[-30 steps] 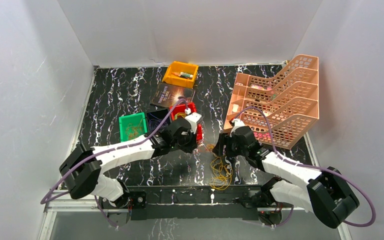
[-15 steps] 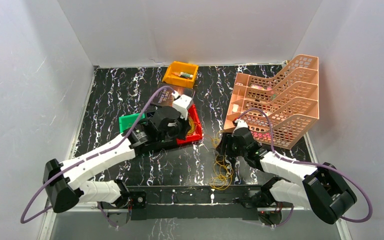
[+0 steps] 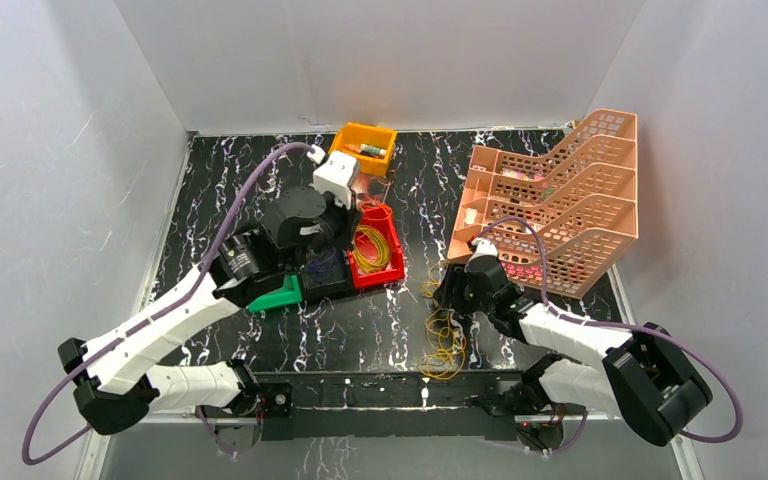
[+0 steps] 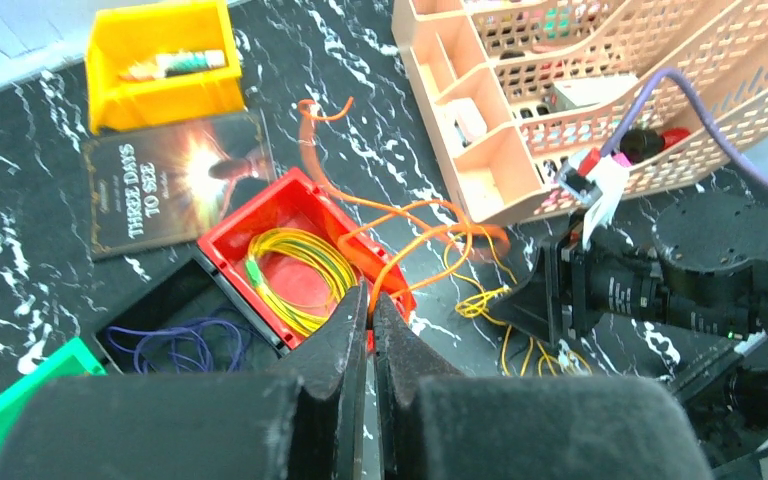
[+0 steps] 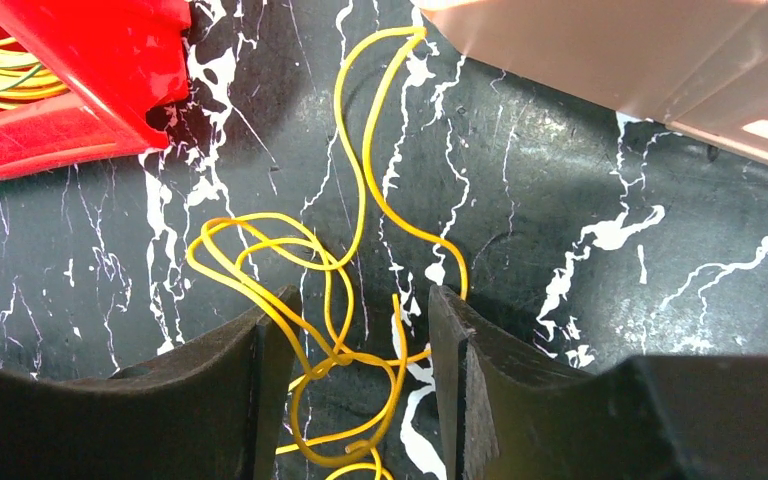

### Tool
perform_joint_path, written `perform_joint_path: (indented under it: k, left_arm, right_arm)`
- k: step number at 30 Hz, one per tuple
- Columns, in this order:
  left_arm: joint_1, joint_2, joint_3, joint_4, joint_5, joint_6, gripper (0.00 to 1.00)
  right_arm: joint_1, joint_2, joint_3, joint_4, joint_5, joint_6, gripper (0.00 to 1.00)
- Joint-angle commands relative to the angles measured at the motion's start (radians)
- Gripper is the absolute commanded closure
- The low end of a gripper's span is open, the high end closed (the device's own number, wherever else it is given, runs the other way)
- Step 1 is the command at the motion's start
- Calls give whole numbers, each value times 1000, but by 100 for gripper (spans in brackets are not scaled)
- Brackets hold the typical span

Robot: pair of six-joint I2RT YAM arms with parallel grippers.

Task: Untangle the cables

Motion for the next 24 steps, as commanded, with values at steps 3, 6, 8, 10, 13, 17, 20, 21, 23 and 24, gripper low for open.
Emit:
perform_joint_path:
  k: [3, 6, 8, 10, 13, 17, 20, 21, 23, 24]
  left_arm:
    - [-6, -29, 145, -41, -80, 93, 100]
    - [-5, -14, 204, -56, -107, 129, 100]
    - [-6, -5, 225, -66, -125, 145, 100]
    - [-7, 2, 237, -76, -136, 151, 100]
    - [-6, 9, 240, -85, -140, 153, 100]
    - [-5, 17, 228, -95, -147, 147, 100]
    - [-4, 26, 214, -105, -173, 133, 100]
    - [1, 25, 198, -103, -178, 127, 100]
    - [38, 21, 175, -98, -158, 108, 100]
    - [69, 21, 169, -103, -128, 94, 100]
  right_arm:
    - [-4, 46, -22, -15, 15, 9, 41]
    - [-3, 46, -21, -13, 13, 7, 41]
    - [-3, 39, -18, -14, 14, 7, 41]
    - [-4, 28, -18, -14, 13, 3, 40]
    - [-3, 10, -16, -16, 10, -2, 39]
    - [-3, -16, -10, -21, -4, -11, 37]
    - [-4, -67, -7, -19, -29, -25, 35]
    - [-3, -90, -7, -19, -36, -33, 33]
    - [-4, -140, 0, -20, -51, -49, 31]
    - [-4, -165, 2, -22, -55, -59, 30]
